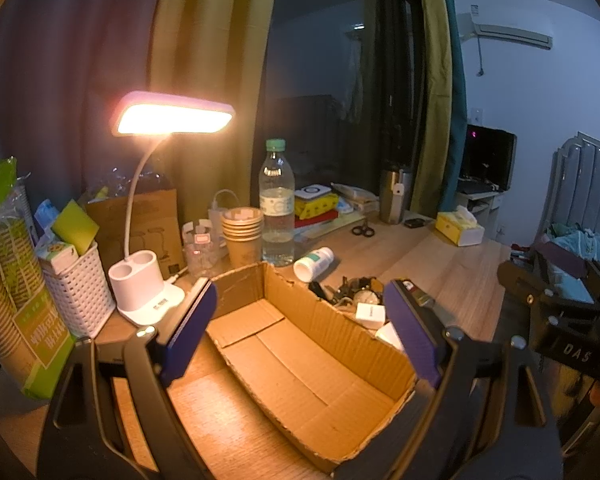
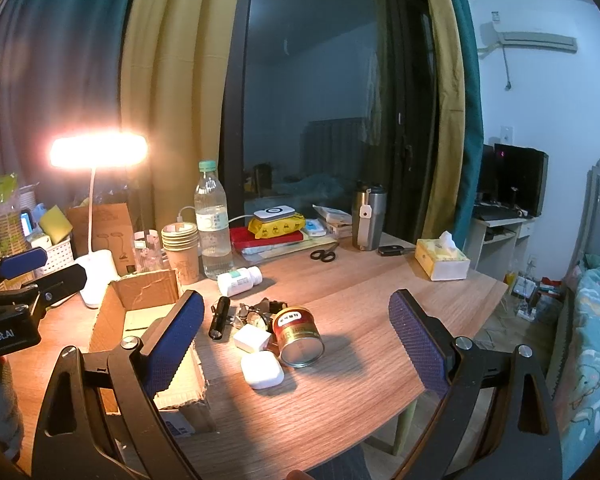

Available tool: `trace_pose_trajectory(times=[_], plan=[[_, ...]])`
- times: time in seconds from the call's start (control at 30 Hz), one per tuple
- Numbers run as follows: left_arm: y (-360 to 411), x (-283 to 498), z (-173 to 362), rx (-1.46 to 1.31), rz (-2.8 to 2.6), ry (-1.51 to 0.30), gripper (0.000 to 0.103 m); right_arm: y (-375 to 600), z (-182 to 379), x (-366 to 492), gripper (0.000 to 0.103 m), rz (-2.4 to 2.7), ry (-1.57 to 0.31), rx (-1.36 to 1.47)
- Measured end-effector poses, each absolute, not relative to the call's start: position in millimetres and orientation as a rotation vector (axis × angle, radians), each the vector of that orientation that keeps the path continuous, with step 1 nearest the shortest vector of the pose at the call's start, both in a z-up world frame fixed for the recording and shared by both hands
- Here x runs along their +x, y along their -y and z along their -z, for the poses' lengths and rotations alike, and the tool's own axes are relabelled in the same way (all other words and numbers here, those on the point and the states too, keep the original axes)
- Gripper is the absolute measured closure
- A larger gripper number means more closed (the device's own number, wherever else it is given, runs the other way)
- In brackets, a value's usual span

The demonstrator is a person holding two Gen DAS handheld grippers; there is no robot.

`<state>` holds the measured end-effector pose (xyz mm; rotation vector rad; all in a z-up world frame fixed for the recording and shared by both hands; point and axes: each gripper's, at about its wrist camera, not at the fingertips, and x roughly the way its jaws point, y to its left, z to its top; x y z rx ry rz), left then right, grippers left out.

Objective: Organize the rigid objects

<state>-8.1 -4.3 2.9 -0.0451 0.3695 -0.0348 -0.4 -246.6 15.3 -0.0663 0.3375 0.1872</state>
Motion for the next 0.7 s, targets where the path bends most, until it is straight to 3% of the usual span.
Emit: trace_pose_trajectory(times=[0.7], plan=[[6.8, -8.2, -0.6, -0.05, 0.019, -0.376, 0.017, 246.1, -14.0, -1.2, 0.008, -0.193, -0.341, -0.058]])
